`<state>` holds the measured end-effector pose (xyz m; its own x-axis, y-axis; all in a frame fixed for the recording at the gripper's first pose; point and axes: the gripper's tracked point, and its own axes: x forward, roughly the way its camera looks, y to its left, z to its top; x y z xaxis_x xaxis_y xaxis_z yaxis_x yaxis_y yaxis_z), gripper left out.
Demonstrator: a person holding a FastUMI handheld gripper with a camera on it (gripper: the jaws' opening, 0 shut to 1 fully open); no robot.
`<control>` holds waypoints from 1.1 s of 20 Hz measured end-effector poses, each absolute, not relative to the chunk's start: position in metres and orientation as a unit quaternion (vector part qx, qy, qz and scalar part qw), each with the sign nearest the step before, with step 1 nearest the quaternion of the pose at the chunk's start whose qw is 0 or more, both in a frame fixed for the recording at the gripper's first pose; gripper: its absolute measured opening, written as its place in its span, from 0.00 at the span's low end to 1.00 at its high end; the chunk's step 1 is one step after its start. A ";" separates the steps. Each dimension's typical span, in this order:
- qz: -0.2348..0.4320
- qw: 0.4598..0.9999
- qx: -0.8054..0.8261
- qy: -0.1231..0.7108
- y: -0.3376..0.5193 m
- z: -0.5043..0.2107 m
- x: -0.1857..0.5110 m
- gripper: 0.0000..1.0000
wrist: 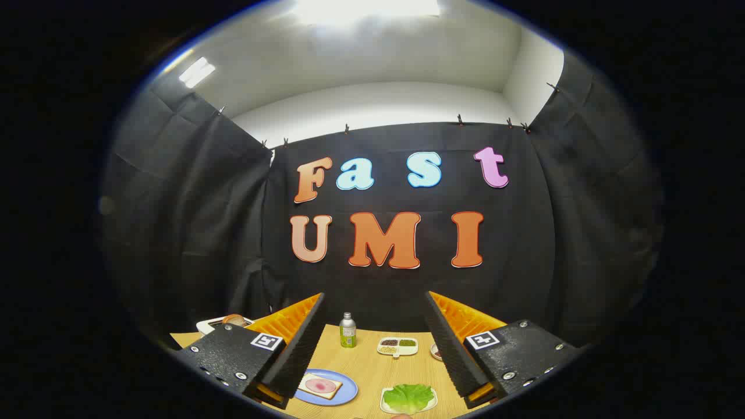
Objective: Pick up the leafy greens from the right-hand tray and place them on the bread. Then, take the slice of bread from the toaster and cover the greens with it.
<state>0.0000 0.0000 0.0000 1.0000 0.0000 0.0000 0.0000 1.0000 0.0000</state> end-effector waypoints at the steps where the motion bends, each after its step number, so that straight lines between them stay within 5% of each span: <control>1: 0.000 1.000 0.000 0.002 0.000 -0.001 0.000 0.99; 22: 0.018 0.998 0.001 0.063 -0.006 -0.031 0.014 0.98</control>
